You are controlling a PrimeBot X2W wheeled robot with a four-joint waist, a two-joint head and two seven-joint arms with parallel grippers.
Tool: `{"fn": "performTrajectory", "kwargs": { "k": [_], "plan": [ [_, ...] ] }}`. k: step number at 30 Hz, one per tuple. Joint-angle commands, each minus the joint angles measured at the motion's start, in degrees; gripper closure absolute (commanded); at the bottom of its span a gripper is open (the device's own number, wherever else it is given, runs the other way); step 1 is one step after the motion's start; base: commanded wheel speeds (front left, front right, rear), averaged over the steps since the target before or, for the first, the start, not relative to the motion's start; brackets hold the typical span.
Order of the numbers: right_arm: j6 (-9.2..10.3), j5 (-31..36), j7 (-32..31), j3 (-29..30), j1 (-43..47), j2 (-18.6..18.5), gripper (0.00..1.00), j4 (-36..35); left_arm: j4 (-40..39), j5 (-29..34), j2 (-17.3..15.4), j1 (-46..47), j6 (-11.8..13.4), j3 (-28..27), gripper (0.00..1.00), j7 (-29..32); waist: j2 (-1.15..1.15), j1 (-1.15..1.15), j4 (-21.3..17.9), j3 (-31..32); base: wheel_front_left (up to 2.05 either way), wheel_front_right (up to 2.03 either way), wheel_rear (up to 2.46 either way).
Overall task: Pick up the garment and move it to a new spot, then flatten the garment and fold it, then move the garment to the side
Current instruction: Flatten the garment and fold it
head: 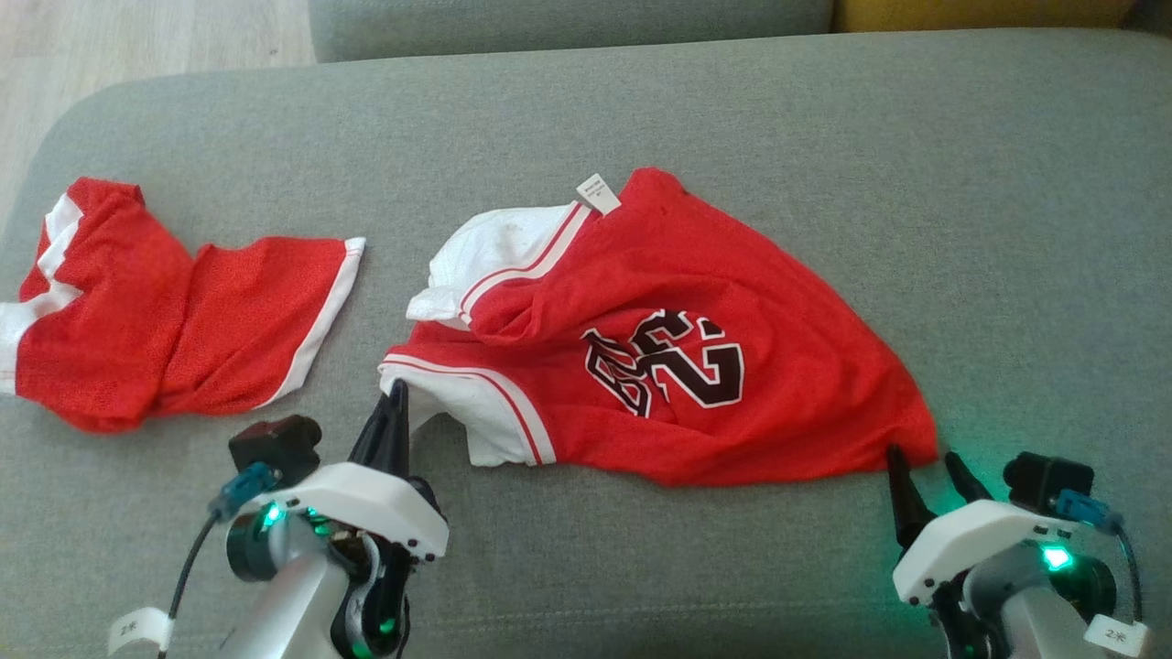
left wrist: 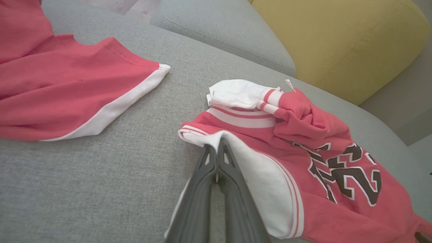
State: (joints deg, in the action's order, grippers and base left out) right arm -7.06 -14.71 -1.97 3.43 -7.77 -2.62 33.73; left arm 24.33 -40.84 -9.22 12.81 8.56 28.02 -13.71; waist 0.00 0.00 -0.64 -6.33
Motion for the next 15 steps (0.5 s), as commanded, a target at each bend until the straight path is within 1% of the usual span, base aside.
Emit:
{"fn": "performTrajectory", "kwargs": {
  "k": [1,4,5,6,7,8,9,15],
  "plan": [
    [-0.43,-0.7,0.78,-1.73,-2.13,-0.26,0.0,-0.93,-1.81,0.52,-0.86,2.56,-0.08,-1.66,1.0,-0.37,0.0,0.0,-0.05,0.0,0.0,0.0,0.0],
    [-0.43,-1.25,1.17,-2.16,-2.55,-0.26,0.0,-0.35,-1.79,0.48,-0.94,2.57,-0.07,-1.56,1.0,-0.37,0.0,0.0,-0.19,0.0,0.0,0.0,0.0],
    [-0.43,-1.31,1.24,-2.32,-2.68,-0.26,0.02,-0.17,-1.78,0.49,-0.95,2.59,-0.07,-1.49,1.0,-0.36,0.0,0.0,-0.22,0.0,0.0,0.0,0.0],
    [-0.43,-1.37,1.29,-2.49,-2.84,-0.26,0.4,-0.01,-1.77,0.5,-0.96,2.63,-0.07,-1.42,1.0,-0.35,0.0,0.0,-0.27,-0.01,0.0,0.0,0.0],
    [-0.43,-1.46,1.43,-2.68,-3.03,-0.26,0.6,0.03,-1.77,0.5,-0.98,2.67,-0.07,-1.37,1.0,-0.33,0.0,0.0,-0.31,-0.03,0.0,0.0,0.0],
    [-0.43,-1.47,1.74,-2.89,-3.2,-0.26,0.76,-0.05,-1.76,0.5,-1.01,2.72,-0.07,-1.33,1.0,-0.32,0.0,0.0,-0.35,-0.03,0.0,0.0,0.0],
    [-0.43,-1.36,2.12,-3.1,-3.34,-0.26,1.0,-0.21,-1.75,0.5,-1.04,2.77,-0.07,-1.29,1.0,-0.32,0.0,0.0,-0.39,-0.02,0.0,0.0,0.0],
    [-0.43,2.72,4.8,-3.51,-3.43,-0.51,1.0,-2.35,-1.59,0.48,-1.44,2.74,-0.13,-0.91,1.0,0.12,0.0,0.0,-0.58,0.86,0.0,0.0,0.0]
  ]
}}
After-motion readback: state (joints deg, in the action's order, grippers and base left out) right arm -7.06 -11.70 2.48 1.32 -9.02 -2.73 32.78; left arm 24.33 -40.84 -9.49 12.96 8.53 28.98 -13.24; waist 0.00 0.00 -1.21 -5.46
